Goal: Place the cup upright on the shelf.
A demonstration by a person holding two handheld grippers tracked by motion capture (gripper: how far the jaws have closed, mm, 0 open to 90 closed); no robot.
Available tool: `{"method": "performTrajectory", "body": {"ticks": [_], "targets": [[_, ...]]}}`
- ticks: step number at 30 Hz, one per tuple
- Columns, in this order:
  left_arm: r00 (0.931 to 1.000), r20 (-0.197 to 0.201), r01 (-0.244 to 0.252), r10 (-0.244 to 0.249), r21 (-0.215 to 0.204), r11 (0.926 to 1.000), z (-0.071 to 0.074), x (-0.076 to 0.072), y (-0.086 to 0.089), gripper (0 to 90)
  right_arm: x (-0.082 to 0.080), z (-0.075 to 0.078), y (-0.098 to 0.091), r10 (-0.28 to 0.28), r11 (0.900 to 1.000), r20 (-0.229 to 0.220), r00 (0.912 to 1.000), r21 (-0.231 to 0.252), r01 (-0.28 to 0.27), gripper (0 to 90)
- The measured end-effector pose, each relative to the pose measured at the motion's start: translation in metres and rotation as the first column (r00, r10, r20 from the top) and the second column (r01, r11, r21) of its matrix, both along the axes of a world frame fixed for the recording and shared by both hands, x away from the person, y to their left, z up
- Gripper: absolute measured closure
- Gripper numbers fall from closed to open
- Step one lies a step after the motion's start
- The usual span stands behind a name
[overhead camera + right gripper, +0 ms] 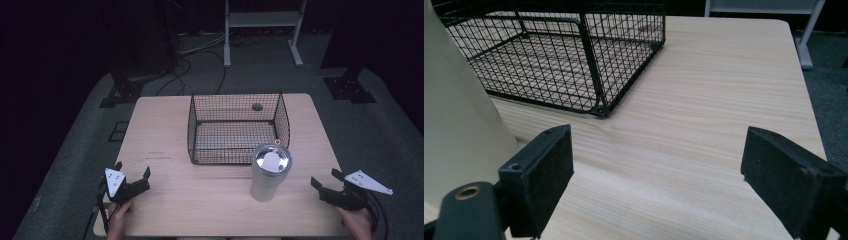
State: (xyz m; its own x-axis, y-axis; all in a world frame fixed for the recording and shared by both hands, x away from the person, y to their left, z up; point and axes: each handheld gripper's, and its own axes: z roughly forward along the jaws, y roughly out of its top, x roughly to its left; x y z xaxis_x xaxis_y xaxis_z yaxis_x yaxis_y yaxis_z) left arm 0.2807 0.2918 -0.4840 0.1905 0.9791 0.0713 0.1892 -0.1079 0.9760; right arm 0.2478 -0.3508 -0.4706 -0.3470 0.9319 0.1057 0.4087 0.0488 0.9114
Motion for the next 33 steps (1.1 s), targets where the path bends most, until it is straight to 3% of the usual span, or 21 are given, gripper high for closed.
{"method": "performTrajectory", "body": {"ticks": [10, 22, 33], "targets": [[1.0, 0.006, 0.002, -0.002, 0.012, 0.9999, 0.0, -0.001, -0.001, 0.0, -0.004, 0.008, 0.002, 0.033, 0.9993, 0.009, 0.9994, 0.015, -0.033, 12.8], [1.0, 0.006, 0.0, 0.0, 0.01, 0.9999, 0.0, -0.001, -0.001, 0.0, -0.012, 0.023, 0.015, 0.113, 0.9935, 0.026, 0.9933, -0.018, -0.113, 12.6], [1.0, 0.006, -0.003, 0.003, 0.011, 0.9999, 0.0, -0.001, -0.001, 0.0, -0.017, 0.035, 0.033, 0.185, 0.9811, 0.043, 0.9818, -0.064, -0.182, 12.5]]}}
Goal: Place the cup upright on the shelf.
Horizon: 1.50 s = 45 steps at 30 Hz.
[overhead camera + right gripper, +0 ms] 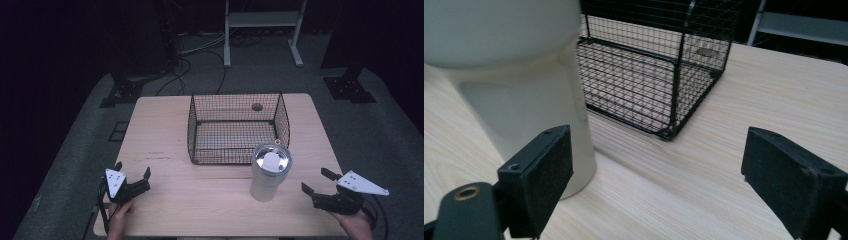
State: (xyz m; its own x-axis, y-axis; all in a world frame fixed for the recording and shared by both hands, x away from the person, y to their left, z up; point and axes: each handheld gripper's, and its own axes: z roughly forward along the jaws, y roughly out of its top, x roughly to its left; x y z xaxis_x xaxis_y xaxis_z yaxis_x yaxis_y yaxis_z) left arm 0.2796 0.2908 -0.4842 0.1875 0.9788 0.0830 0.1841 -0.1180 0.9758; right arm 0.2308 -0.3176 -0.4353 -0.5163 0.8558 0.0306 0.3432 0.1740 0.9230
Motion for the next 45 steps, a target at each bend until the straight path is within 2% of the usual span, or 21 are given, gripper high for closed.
{"method": "performTrajectory", "body": {"ticks": [9, 21, 30, 35, 45], "targets": [[1.0, 0.002, 0.0, 0.0, 0.0, 1.0, 0.0, 0.0, 0.0, 0.0, -0.002, 0.004, 0.017, 0.068, 0.9974, 0.002, 0.9977, -0.023, -0.068, 10.8], [1.0, 0.002, 0.003, -0.003, -0.003, 1.0, 0.0, 0.0, 0.001, 0.0, -0.005, 0.006, 0.03, 0.125, 0.9916, -0.005, 0.9922, -0.033, -0.125, 9.3], [1.0, 0.001, 0.001, -0.001, -0.002, 1.0, 0.0, 0.0, 0.0, 0.0, -0.011, 0.007, 0.038, 0.173, 0.9841, -0.003, 0.9849, -0.041, -0.173, 9.0], [1.0, 0.0, 0.002, -0.002, -0.003, 1.0, 0.0, 0.0, 0.0, 0.0, -0.01, 0.007, 0.047, 0.214, 0.9758, -0.008, 0.9767, -0.041, -0.215, 8.3], [1.0, 0.001, 0.005, -0.005, -0.002, 1.0, 0.0, 0.0, 0.0, 0.0, -0.006, 0.004, 0.062, 0.255, 0.9659, -0.018, 0.9667, -0.041, -0.256, 6.7]]}}
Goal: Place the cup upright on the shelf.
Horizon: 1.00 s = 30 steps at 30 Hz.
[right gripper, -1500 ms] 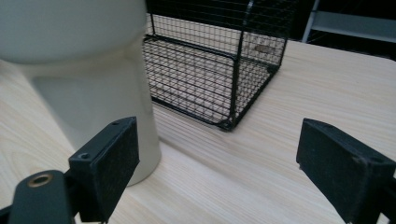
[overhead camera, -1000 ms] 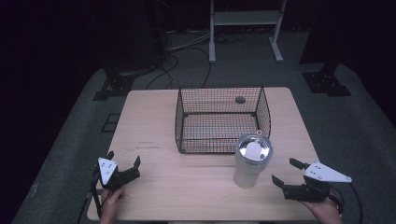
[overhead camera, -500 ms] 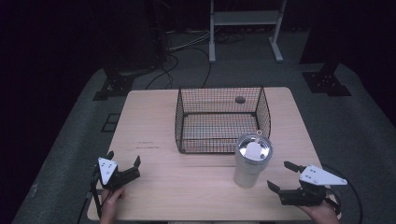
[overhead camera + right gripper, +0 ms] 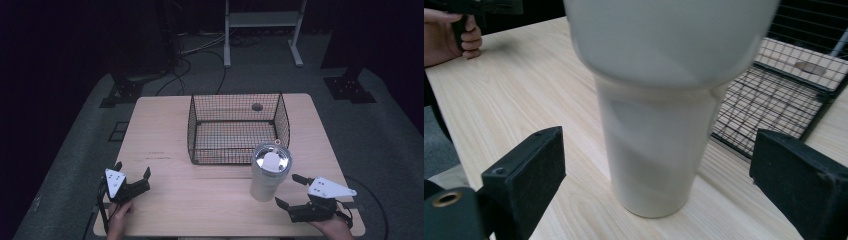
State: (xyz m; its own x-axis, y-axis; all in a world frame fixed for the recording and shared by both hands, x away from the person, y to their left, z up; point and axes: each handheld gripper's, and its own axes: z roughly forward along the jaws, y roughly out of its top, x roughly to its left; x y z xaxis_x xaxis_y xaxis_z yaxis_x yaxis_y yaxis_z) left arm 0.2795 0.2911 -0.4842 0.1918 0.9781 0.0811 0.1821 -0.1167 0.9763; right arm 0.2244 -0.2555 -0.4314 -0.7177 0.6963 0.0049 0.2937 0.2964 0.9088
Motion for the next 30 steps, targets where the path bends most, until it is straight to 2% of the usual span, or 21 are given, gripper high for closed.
{"method": "performTrajectory", "body": {"ticks": [14, 18, 25, 30], "targets": [[1.0, 0.0, 0.0, 0.0, -0.002, 1.0, 0.0, 0.0, 0.0, 0.0, 0.012, -0.004, 0.017, 0.003, 1.0, -0.012, 0.9999, -0.008, -0.003, 1.9], [1.0, 0.0, -0.002, 0.002, -0.001, 1.0, 0.0, 0.0, 0.0, 0.0, 0.015, -0.004, 0.018, -0.007, 1.0, -0.002, 1.0, 0.005, 0.007, 1.9], [1.0, -0.001, -0.002, 0.002, -0.003, 1.0, 0.0, 0.0, 0.0, 0.0, 0.023, -0.007, 0.023, -0.007, 0.9994, -0.009, 0.9999, 0.033, 0.008, 1.8], [1.0, 0.0, 0.002, -0.002, -0.002, 1.0, 0.0, 0.0, 0.0, 0.0, 0.026, -0.011, 0.028, -0.002, 0.9993, -0.015, 0.9999, 0.036, 0.003, 1.9]]}}
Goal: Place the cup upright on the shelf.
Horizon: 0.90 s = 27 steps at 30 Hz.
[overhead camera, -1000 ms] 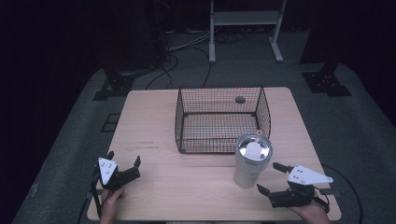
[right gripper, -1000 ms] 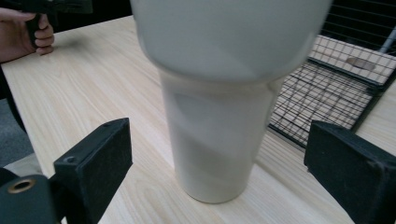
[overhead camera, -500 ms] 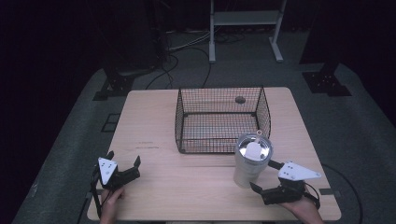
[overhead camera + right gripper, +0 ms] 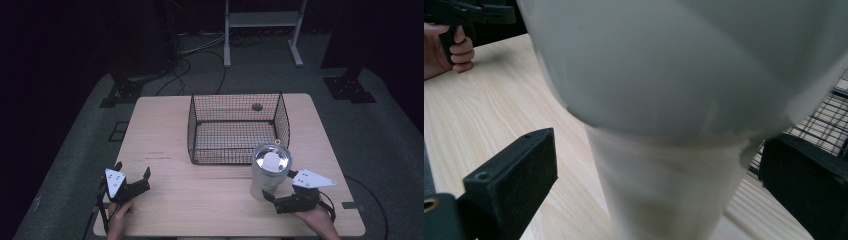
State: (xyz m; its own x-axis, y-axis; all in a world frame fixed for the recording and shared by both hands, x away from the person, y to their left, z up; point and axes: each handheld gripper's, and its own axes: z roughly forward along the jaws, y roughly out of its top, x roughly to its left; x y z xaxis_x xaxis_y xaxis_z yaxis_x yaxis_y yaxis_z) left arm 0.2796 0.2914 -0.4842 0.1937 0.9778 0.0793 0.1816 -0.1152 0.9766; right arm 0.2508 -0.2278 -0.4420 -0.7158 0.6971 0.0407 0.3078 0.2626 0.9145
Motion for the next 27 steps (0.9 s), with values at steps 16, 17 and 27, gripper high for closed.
{"method": "performTrajectory", "body": {"ticks": [16, 17, 27], "targets": [[1.0, 0.0, 0.0, 0.0, -0.001, 1.0, 0.0, 0.0, 0.0, 0.0, 0.017, -0.01, 0.015, -0.019, 0.9987, 0.027, 0.9994, 0.047, 0.018, 3.6], [1.0, 0.0, 0.0, 0.0, -0.001, 1.0, 0.0, 0.0, 0.0, 0.0, 0.018, -0.01, 0.015, -0.028, 0.9978, 0.04, 0.9988, 0.061, 0.026, 5.2], [1.0, 0.0, 0.002, -0.002, 0.0, 1.0, 0.0, 0.0, 0.0, 0.0, 0.02, -0.011, 0.016, -0.035, 0.9957, 0.064, 0.9973, 0.088, 0.029, 7.8]]}}
